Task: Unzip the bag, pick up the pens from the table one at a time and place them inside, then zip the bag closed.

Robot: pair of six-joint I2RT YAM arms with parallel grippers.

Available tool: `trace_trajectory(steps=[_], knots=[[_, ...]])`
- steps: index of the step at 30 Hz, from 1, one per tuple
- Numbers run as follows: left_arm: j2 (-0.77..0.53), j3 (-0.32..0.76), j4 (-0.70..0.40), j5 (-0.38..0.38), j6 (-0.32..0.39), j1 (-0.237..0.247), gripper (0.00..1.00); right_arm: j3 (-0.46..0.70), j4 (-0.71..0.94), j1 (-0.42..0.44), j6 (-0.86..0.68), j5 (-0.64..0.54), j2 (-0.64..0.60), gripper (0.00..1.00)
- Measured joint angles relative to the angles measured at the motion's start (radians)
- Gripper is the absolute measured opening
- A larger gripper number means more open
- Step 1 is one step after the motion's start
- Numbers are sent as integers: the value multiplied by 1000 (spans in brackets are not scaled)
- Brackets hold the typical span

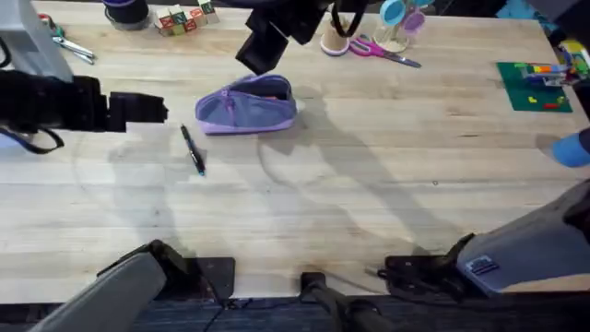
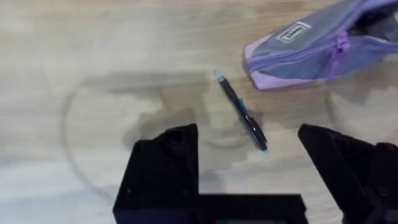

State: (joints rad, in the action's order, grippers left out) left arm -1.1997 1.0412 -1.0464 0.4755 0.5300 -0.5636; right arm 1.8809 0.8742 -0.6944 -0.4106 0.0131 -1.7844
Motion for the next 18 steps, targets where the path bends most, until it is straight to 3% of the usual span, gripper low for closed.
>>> trace_trajectory(steps=[4,8,14,18], knots=[[32,0,-37,-61,-170,0,995,0,10,11,19,-17,0,996],[36,0,-70,-76,-286,0,994,0,21,32,28,-23,0,996],[36,0,-80,-61,-428,0,995,0,21,61,37,-25,0,996],[36,0,-68,-57,-486,0,995,0,21,82,38,-25,0,996]])
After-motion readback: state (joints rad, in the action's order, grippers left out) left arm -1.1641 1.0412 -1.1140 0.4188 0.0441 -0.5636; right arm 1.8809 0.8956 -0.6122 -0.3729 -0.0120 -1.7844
